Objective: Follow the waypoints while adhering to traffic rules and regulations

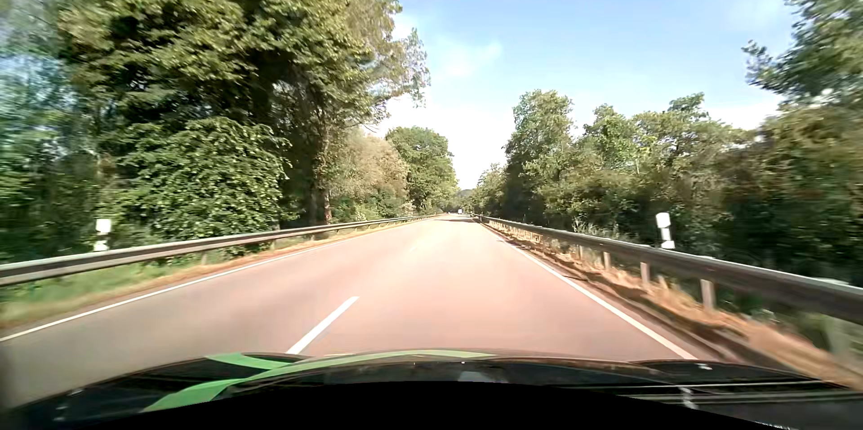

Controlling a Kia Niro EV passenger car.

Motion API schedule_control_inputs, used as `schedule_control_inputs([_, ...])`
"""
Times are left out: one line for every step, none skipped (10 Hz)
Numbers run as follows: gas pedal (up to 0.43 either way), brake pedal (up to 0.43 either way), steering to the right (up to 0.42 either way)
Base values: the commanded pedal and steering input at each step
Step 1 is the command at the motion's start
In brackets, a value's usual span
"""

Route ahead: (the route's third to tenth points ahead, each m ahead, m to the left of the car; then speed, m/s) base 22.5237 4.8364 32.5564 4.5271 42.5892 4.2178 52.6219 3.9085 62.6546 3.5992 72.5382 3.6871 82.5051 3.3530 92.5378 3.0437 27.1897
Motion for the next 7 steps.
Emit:
schedule_control_inputs([0.240, 0.000, 0.001])
schedule_control_inputs([0.260, 0.000, 0.001])
schedule_control_inputs([0.260, 0.000, 0.001])
schedule_control_inputs([0.260, 0.000, 0.001])
schedule_control_inputs([0.268, 0.000, 0.001])
schedule_control_inputs([0.260, 0.000, 0.001])
schedule_control_inputs([0.248, 0.000, 0.001])
